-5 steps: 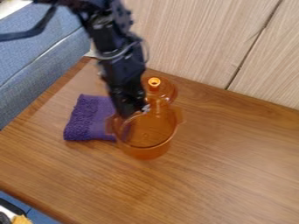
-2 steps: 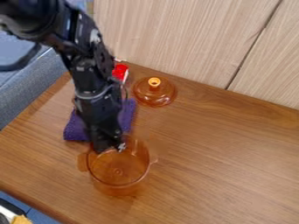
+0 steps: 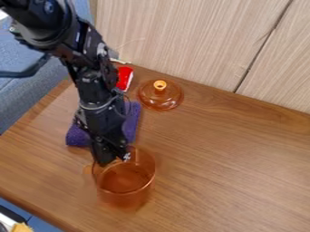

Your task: Move the pot to the middle bottom of the table

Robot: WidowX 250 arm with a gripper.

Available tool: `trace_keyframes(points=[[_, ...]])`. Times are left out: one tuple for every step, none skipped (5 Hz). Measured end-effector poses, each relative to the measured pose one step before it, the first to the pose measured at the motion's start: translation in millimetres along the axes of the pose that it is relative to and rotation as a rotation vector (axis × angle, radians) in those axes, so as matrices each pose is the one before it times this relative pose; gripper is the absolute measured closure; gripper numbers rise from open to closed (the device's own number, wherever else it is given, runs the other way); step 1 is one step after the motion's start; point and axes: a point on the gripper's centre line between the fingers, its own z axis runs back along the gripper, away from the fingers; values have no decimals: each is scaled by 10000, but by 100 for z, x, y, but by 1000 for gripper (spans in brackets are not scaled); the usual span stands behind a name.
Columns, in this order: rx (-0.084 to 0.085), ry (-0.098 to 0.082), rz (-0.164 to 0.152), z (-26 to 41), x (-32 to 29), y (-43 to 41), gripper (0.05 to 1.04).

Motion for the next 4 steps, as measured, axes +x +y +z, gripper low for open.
trace_keyframes(points=[[-87,-67,6,-34,113,-134,977],[-205,-222,97,-130,-42,28,797],[-151,-264,-161,272,-121,-120,510],[69,-371,-261,857,261,-88,209]])
